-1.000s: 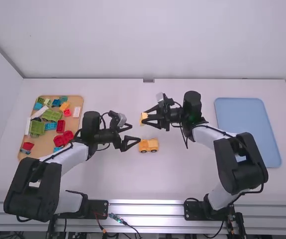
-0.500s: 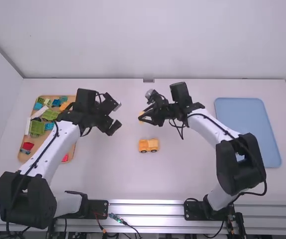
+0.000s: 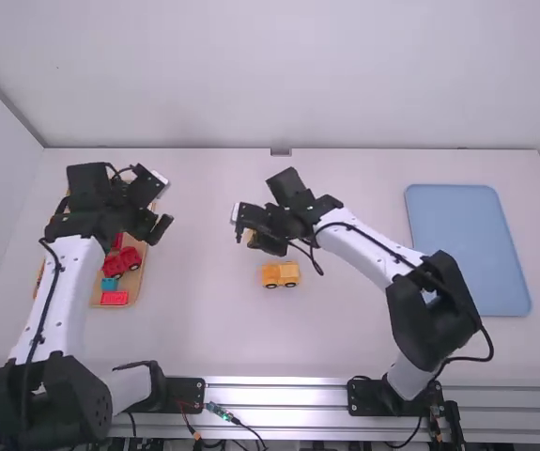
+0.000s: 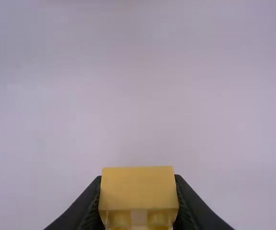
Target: Assemble lego blocks to make yellow taxi
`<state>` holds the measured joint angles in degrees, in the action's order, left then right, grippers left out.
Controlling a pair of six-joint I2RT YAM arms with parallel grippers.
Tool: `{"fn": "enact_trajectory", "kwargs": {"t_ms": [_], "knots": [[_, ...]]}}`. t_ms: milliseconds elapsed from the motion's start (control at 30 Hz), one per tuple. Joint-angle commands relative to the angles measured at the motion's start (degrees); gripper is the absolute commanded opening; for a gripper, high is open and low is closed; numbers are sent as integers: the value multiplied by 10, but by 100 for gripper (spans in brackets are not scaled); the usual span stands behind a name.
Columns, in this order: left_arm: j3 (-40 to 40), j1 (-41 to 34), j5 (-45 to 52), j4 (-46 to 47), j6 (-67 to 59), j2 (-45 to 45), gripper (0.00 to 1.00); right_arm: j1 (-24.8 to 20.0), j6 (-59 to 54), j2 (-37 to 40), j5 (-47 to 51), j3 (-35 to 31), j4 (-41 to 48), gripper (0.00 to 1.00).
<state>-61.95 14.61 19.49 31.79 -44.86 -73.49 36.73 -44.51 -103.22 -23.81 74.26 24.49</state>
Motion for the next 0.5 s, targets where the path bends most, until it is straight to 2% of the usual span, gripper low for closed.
{"fn": "enact_trajectory", "kwargs": {"t_ms": [0, 67, 233, 367, 467], "knots": [[-11, 27, 112, 14, -37, 12, 99, 20, -23, -39, 57, 47, 30, 0], [-7, 34, 116, 14, -38, 12, 99, 29, -33, -59, 59, 78, 63, 0], [9, 34, 112, 7, -47, 12, 99, 56, -52, -149, 97, 205, 184, 0], [18, 34, 111, 0, -45, 12, 99, 73, -70, -209, 96, 275, 259, 0], [25, 35, 97, -12, -45, 12, 99, 85, -68, -240, 108, 302, 277, 0]]}}
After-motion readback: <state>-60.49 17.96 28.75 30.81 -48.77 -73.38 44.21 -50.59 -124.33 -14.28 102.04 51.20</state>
